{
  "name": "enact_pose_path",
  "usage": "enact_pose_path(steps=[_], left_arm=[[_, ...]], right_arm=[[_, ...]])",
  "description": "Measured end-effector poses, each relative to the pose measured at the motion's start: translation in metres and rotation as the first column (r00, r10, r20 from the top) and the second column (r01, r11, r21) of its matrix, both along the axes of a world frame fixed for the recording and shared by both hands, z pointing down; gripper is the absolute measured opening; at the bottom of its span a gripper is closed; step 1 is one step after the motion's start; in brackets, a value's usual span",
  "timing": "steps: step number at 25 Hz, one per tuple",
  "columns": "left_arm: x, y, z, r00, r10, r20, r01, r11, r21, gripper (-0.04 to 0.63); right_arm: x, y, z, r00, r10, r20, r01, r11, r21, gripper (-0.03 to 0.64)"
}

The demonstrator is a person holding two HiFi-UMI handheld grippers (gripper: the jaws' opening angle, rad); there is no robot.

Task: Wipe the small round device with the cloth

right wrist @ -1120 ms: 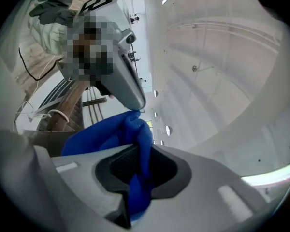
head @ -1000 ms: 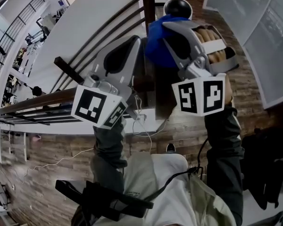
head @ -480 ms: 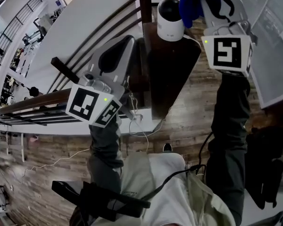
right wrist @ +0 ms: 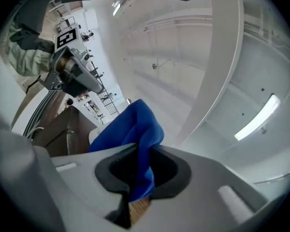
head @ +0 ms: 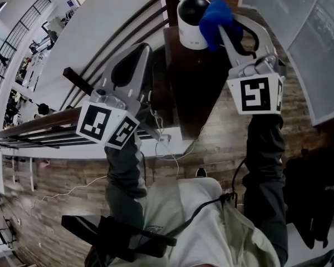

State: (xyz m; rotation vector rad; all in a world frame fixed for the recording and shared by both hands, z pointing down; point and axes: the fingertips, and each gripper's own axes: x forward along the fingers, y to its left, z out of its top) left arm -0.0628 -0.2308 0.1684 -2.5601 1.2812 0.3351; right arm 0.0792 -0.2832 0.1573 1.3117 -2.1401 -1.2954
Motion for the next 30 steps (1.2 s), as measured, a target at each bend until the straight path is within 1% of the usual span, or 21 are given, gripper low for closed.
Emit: enact_pose_path(steps=[2, 3, 6, 8, 11, 13, 15, 18, 19, 22, 24, 26, 28, 30], left_arm=[[0.001, -0.001, 0.0, 1.0, 0.002, 0.001, -0.002, 1.0, -0.001, 0.002], [0.002, -0.001, 0.0, 1.0, 0.005, 0.001, -0.005, 1.0, -0.001, 0.002], [0.003, 0.0, -0.002, 1.0, 0.012, 0.001, -0.012, 1.0, 0.005, 0.002], [0.004, 0.001, -0.004, 1.0, 0.012, 0.003, -0.012, 1.0, 0.011, 0.002], [0.004, 0.004, -0.01, 1.0, 0.005, 0.002, -0.005, 1.0, 0.014, 0.002], [0.004, 0.005, -0.014, 1.0, -0.002, 0.001, 0.002, 1.0, 0.015, 0.002], [0.003, 0.006, -0.014, 1.0, -0.011, 0.006, 0.011, 1.0, 0.015, 0.002], [0.002, 0.004, -0.011, 1.0, -0.023, 0.015, 0.023, 1.0, 0.016, 0.002], [0.002, 0.004, -0.009, 1.0, -0.025, 0.017, 0.025, 1.0, 0.015, 0.002], [0.001, 0.001, -0.005, 0.999, -0.031, 0.017, 0.031, 0.999, 0.013, 0.002], [0.0, -0.002, -0.003, 0.999, -0.034, 0.014, 0.034, 0.999, 0.009, 0.002], [0.0, -0.003, -0.001, 0.999, -0.035, 0.008, 0.035, 0.999, 0.006, 0.002], [-0.001, -0.003, -0.001, 0.999, -0.034, 0.003, 0.034, 0.999, 0.004, 0.002], [-0.001, -0.002, -0.001, 0.999, -0.032, -0.001, 0.032, 0.999, 0.006, 0.002]], right_arm=[[0.001, 0.004, 0.003, 1.0, -0.025, -0.014, 0.025, 1.0, -0.003, 0.055], [0.004, 0.005, -0.001, 0.999, -0.035, 0.008, 0.035, 0.999, 0.002, 0.055], [0.023, -0.006, -0.028, 0.989, -0.022, 0.149, 0.023, 1.0, -0.002, 0.056], [0.031, -0.017, -0.049, 0.981, -0.018, 0.193, 0.018, 1.0, 0.0, 0.056], [0.022, -0.027, -0.081, 0.968, -0.116, 0.221, 0.109, 0.993, 0.043, 0.057], [0.007, -0.03, -0.082, 0.966, -0.165, 0.197, 0.164, 0.986, 0.023, 0.056], [-0.005, -0.03, -0.067, 0.972, -0.179, 0.151, 0.18, 0.984, 0.006, 0.057], [-0.003, -0.025, -0.044, 0.976, -0.165, 0.142, 0.166, 0.986, 0.0, 0.054], [0.0, -0.023, -0.037, 0.98, -0.154, 0.127, 0.156, 0.988, -0.007, 0.054], [0.003, -0.02, -0.019, 0.993, -0.117, 0.034, 0.118, 0.993, -0.013, 0.054], [0.004, -0.018, -0.02, 0.996, -0.085, -0.008, 0.085, 0.996, 0.017, 0.055], [0.005, -0.014, -0.036, 0.999, -0.048, -0.025, 0.05, 0.995, 0.084, 0.055], [-0.003, -0.007, -0.058, 0.999, -0.021, -0.048, 0.028, 0.988, 0.15, 0.055], [-0.018, -0.002, -0.077, 0.995, 0.007, -0.104, 0.015, 0.978, 0.207, 0.055]])
